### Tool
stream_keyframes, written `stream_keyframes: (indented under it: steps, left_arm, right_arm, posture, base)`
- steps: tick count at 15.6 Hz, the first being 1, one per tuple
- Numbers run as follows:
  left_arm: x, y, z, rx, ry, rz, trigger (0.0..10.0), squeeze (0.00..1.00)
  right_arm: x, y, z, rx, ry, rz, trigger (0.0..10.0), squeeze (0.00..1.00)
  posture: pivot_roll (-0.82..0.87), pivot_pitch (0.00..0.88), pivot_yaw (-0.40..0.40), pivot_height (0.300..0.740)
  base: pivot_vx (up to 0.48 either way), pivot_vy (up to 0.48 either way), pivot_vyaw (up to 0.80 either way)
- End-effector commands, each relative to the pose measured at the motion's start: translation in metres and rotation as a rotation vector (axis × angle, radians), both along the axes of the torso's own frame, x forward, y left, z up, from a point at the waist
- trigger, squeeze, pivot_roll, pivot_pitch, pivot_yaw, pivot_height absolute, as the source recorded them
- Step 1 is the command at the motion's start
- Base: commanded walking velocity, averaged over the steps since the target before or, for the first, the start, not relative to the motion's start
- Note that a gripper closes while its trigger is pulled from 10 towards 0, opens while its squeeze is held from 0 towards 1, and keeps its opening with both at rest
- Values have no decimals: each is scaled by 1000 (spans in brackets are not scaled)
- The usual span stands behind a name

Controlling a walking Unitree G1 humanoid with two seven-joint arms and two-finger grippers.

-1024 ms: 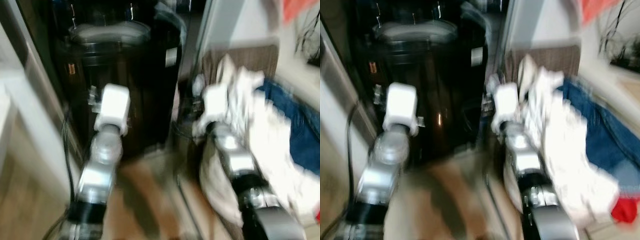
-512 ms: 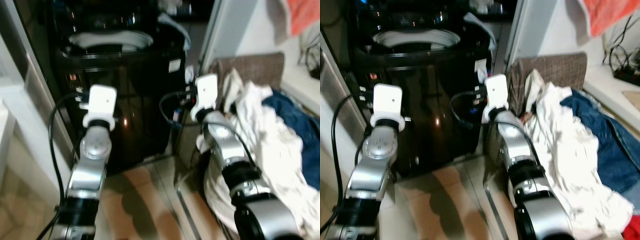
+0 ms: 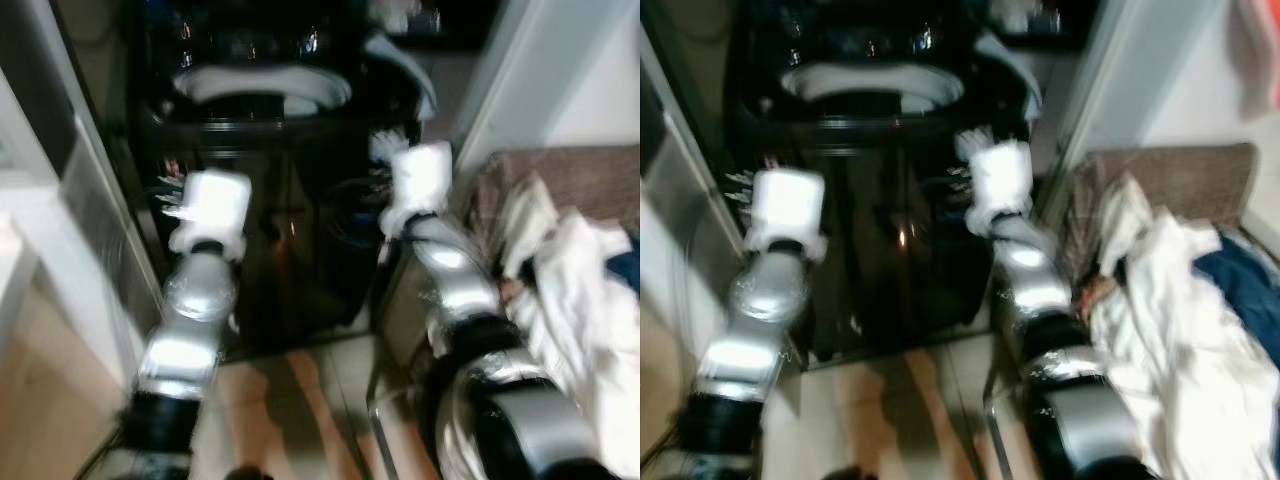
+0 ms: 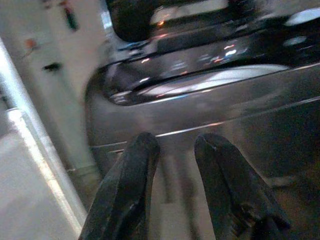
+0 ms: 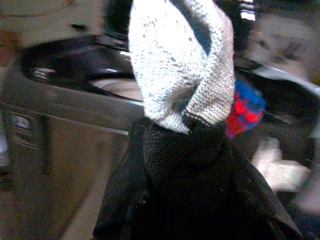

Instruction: Clothes washing

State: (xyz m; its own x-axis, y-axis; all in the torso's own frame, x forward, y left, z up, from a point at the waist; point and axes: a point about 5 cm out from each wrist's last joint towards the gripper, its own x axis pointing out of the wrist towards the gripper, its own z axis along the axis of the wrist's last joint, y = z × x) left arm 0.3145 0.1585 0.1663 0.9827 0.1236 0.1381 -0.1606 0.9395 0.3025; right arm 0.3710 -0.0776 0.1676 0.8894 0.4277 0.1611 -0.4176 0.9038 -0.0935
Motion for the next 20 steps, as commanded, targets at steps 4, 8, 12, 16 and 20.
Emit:
stream_keyframes:
  steps: [4, 8, 12, 16, 20]
  left_arm:
    - [2, -11, 7, -14, -31, -17, 10000, 0]
    - [1, -16, 11, 25, -55, -40, 10000, 0]
    - [-5, -42, 61, 168, -252, -230, 10000, 0]
    - [-15, -66, 112, 180, -380, -418, 10000, 0]
    - [-35, -79, 163, 195, -492, -565, 10000, 0]
  right_arm:
    - [9, -17, 12, -27, -28, -54, 0, 0]
    - [24, -15, 62, 6, -138, -61, 0, 0]
    - [38, -26, 163, 12, -392, -171, 0, 0]
    - [54, -39, 137, -26, -150, -313, 10000, 0]
    - [58, -37, 101, 127, 122, -300, 10000, 0]
  posture:
    - [66, 0, -59, 740]
    - [76, 0, -66, 740]
    - [91, 0, -81, 740]
    - [135, 12, -96, 740]
    - [197, 70, -92, 740]
  base:
    - [480, 0, 363]
    - [480, 0, 177]
    - [470, 0, 0]
    - [349, 0, 0]
    - [0, 0, 0]
